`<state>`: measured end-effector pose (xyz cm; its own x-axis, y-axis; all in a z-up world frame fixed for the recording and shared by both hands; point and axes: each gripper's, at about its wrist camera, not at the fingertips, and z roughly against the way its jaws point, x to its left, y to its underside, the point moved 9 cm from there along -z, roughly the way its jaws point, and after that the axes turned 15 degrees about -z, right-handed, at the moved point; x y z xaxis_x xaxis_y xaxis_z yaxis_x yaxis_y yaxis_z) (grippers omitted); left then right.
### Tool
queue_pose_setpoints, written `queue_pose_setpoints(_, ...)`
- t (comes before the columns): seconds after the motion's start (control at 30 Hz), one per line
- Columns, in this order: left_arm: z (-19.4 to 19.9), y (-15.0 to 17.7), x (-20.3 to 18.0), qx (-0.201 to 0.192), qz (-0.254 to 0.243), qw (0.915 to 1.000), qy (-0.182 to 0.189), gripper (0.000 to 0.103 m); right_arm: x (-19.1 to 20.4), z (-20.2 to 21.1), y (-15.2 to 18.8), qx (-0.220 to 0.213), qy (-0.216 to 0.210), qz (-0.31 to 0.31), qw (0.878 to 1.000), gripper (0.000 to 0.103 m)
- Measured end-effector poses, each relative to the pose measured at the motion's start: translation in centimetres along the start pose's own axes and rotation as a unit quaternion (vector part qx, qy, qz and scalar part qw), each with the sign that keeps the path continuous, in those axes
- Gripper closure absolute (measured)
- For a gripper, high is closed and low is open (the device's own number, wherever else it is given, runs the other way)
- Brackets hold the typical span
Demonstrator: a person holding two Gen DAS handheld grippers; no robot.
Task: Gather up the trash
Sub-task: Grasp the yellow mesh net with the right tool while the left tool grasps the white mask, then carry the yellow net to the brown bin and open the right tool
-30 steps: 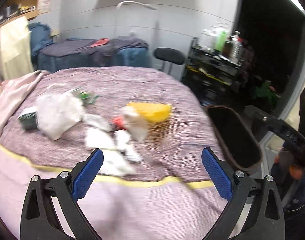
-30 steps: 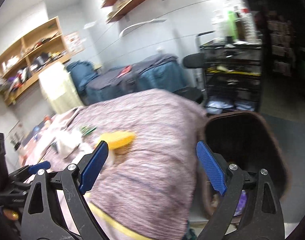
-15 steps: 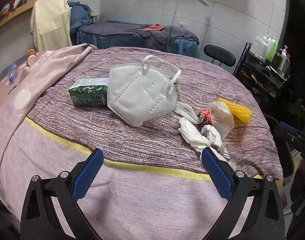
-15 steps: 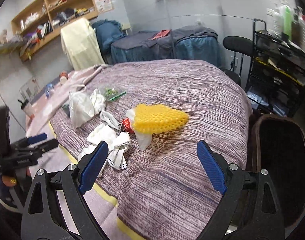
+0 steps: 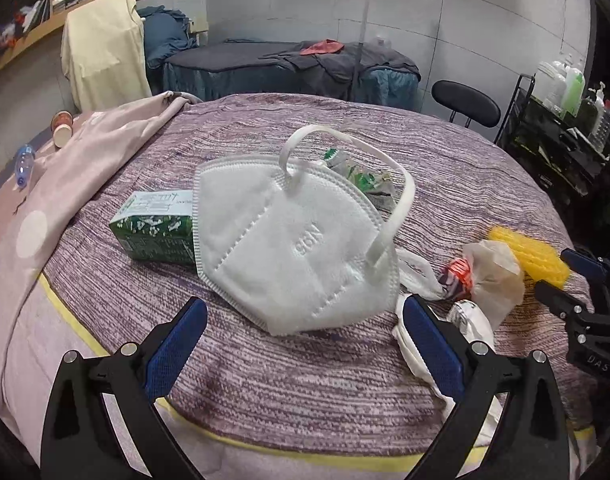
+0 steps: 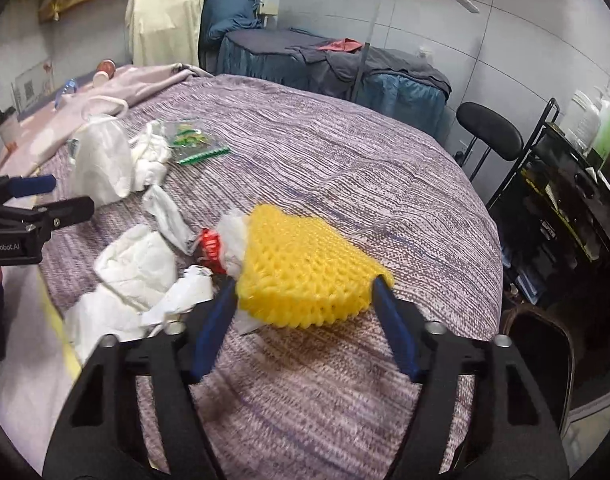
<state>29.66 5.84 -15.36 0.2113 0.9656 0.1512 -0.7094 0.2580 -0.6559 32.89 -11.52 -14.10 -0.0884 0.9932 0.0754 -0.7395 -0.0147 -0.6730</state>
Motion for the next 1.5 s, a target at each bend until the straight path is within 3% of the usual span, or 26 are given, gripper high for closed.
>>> queue_pose_setpoints(0.07,-0.6,0.0,0.2,0.006,0.011,0.9999,0.01,0.024,-0.4,-0.6,0.0,0.015,-0.019,-0.019,1.0,0.074)
queue_pose_setpoints(0.13,-0.9,0.1,0.5,0.01,0.028,0.9993,0.02,0.035,-0.5,-0.6,-0.1,0.013,-0.028,-0.03,0.999,0.082)
queue_pose_setpoints(0.33,-0.2,0.6,1.5,0.004,0.064,0.9974,0.033,0.068,-0.9,0.6,-0.3,-0.003,-0.048,-0.053,0.997,0.085)
queue_pose_setpoints(0.5,1.5,1.0,2.1,-0.005,0.075,0.9966,0.034,0.085,-1.1,2.4,-0.4,-0.019,-0.064,-0.075,0.995,0.085)
queue_pose_setpoints(1.03,9.5,1.7,1.3,-0.071,0.089,0.9917,0.059,0.089,-3.0,9.4,1.0,-0.067,-0.103,-0.125,0.984,0.085)
queue_pose_setpoints(1.27,11.5,1.8,-0.9,-0.089,0.08,0.9896,0.08,0.089,-5.5,12.6,2.3,-0.093,-0.107,-0.158,0.977,0.085)
queue_pose_setpoints(1.5,13.1,1.1,-5.4,-0.11,0.052,0.9854,0.119,0.089,-9.4,15.5,4.4,-0.117,-0.093,-0.196,0.969,0.085)
